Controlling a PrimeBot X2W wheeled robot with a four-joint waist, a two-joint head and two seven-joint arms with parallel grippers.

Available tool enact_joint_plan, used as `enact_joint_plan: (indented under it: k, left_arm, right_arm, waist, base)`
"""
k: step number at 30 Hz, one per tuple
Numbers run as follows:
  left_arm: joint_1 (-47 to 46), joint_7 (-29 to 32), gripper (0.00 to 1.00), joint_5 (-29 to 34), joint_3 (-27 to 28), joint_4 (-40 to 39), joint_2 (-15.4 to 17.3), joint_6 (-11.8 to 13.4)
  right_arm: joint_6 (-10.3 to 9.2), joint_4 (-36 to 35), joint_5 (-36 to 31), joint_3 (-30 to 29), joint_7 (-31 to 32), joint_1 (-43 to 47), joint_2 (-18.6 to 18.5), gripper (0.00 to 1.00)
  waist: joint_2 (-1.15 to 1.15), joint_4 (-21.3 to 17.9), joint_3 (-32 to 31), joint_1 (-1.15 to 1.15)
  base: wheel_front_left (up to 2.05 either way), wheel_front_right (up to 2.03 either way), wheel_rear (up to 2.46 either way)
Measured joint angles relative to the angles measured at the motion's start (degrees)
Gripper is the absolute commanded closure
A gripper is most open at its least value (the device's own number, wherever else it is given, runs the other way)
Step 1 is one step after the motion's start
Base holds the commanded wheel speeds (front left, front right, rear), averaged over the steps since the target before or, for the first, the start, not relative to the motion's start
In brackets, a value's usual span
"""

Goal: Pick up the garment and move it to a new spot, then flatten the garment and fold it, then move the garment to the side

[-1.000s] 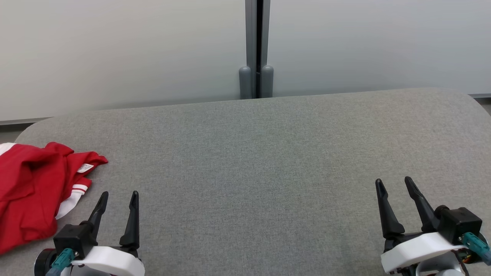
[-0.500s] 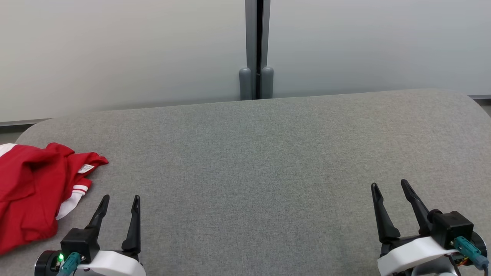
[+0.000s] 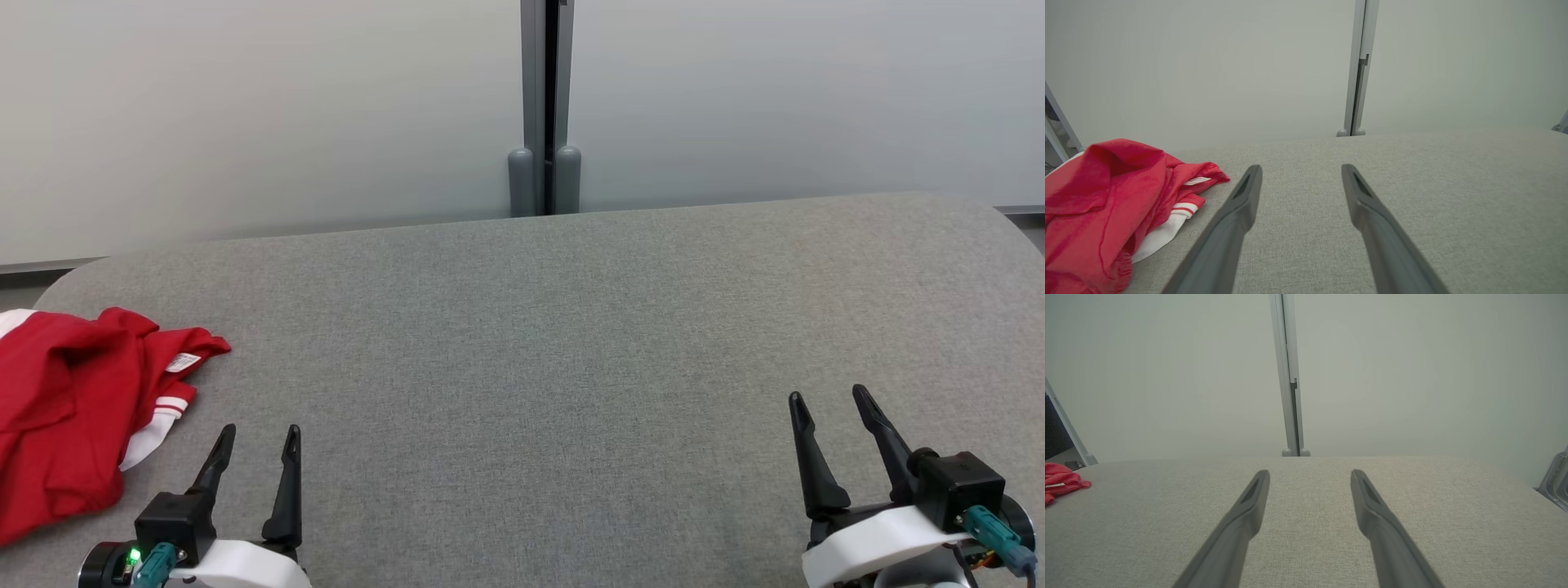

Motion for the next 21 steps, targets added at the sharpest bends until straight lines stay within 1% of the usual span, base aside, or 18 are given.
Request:
enact_joint_plan:
  k: [13, 17, 21]
  left_arm:
    - [-0.27, 0.10, 0.00, -0.67, -0.46, 0.65, -0.08, 0.80]
    - [-0.96, 0.11, 0.00, -1.31, -0.88, 0.44, -0.08, 0.47]
    - [-1.34, 0.12, 0.00, -1.79, -0.71, 0.41, 0.19, 0.41]
  right_arm:
    - [0.00, -0.03, -0.08, -0.33, 0.47, 0.03, 0.00, 0.00]
    - [0.00, -0.44, -0.57, -0.35, 0.59, 0.12, 0.03, 0.00]
    - [0.00, -1.45, -1.08, 0.11, 1.26, 0.30, -0.04, 0.00]
  waist:
    - [0.00, 0.52, -0.17, 0.00]
    - [0.00, 1.55, -0.10, 0.00]
    - [0.00, 3.51, 0.06, 0.00]
  base:
    - [0.00, 0.00, 0.00]
    - [0.00, 0.00, 0.00]
    - [0.00, 0.00, 0.00]
